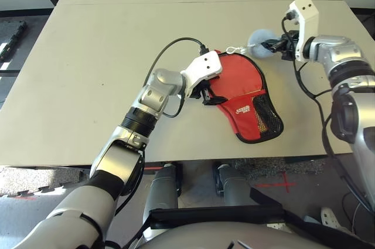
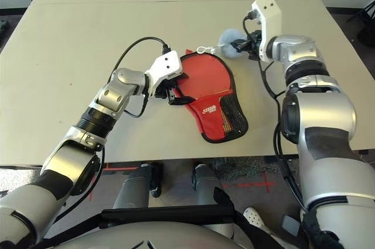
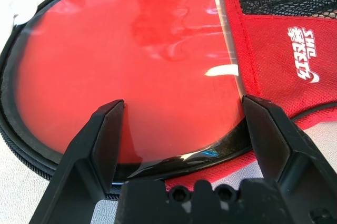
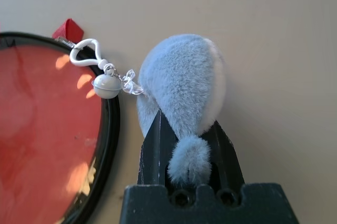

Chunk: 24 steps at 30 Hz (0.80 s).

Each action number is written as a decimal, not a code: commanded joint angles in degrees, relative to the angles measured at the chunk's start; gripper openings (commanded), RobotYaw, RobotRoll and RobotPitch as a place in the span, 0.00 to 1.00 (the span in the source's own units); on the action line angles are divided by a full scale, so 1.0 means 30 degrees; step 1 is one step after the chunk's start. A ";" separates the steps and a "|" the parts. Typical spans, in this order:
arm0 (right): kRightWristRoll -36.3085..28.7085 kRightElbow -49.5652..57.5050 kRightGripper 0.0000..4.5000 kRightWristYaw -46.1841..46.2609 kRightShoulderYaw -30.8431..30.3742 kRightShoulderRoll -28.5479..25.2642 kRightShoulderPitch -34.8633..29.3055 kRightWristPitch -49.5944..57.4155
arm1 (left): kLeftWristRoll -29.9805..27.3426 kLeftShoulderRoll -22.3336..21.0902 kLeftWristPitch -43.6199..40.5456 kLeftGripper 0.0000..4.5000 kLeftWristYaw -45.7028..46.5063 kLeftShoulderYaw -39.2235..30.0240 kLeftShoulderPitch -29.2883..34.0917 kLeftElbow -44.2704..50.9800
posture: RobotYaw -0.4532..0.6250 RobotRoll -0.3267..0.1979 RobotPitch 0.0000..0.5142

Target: Store the ping-pong paddle in its case and zip it.

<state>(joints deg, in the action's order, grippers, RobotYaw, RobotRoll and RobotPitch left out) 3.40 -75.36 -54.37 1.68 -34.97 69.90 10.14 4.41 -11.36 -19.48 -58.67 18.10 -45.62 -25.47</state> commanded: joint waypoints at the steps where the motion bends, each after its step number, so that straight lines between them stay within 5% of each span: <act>1: 0.0510 0.0404 0.01 -0.0922 -0.0346 -0.1473 -0.0383 0.0120 | 0.0587 0.0030 -0.0632 1.00 -0.0129 0.1323 0.1004 -0.1792 | 0.37 0.62 0.46; 17: 0.1796 0.1843 0.01 -1.0943 -0.2858 -0.5591 -0.0622 -0.0505 | 0.0660 0.0246 -0.0081 1.00 -0.0149 0.1337 0.0630 -0.2682 | 0.35 0.62 0.45; 24: -0.3899 0.6332 0.01 -1.2709 -0.7271 -0.8028 -0.3039 0.1079 | 0.0714 0.0318 0.0058 1.00 -0.0156 0.1409 0.0558 -0.2925 | 0.34 0.62 0.45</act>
<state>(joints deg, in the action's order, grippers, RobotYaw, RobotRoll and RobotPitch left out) -3.08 -60.46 -91.51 -16.64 -56.55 62.49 11.33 4.38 -10.52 -17.33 -58.68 18.33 -46.81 -28.50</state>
